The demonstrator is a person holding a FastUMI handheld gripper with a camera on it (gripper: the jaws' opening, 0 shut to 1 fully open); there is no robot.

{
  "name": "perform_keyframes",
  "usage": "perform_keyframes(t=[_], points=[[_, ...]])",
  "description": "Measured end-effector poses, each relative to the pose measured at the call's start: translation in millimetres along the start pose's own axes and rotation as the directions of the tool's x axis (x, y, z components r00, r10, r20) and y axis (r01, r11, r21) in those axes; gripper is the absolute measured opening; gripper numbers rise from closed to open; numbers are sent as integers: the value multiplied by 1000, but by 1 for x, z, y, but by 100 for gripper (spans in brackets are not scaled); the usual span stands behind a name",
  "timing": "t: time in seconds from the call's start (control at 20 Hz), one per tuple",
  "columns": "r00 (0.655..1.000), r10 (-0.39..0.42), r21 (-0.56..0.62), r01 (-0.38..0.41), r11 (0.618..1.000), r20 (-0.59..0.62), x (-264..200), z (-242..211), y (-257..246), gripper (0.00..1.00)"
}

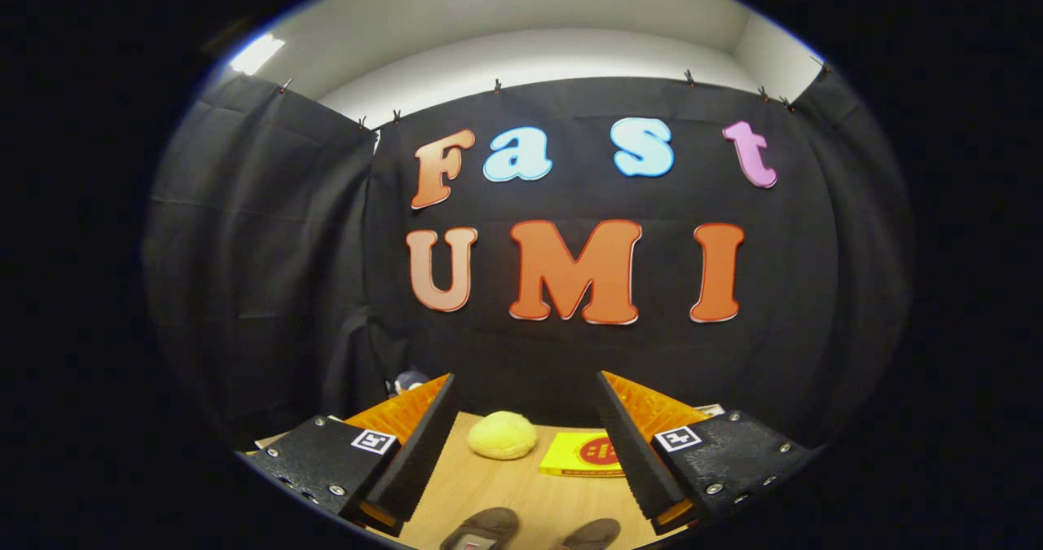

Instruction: Open the storage box then place both shoes into the box .Put the left shoe in first, then the right shoe, with the right side of both shoes facing outward in a uniform manner.

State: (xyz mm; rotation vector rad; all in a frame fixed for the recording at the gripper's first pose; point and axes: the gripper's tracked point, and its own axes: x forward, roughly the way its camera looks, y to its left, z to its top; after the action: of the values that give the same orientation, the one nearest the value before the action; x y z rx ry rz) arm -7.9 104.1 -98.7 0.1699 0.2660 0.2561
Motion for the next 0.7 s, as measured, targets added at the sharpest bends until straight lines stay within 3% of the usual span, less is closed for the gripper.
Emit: perform_keyframes(t=[0.15, 0.35, 0.5, 0.7], points=[[988, 103, 129, -88, 988, -113, 16, -41, 29, 99], [924, 260, 328, -162, 931, -280, 30, -105, 70, 99], [848, 370, 447, -182, 876, -379, 33, -149, 100, 97], [713, 508, 586, -167, 793, -484, 25, -207, 142, 97]])
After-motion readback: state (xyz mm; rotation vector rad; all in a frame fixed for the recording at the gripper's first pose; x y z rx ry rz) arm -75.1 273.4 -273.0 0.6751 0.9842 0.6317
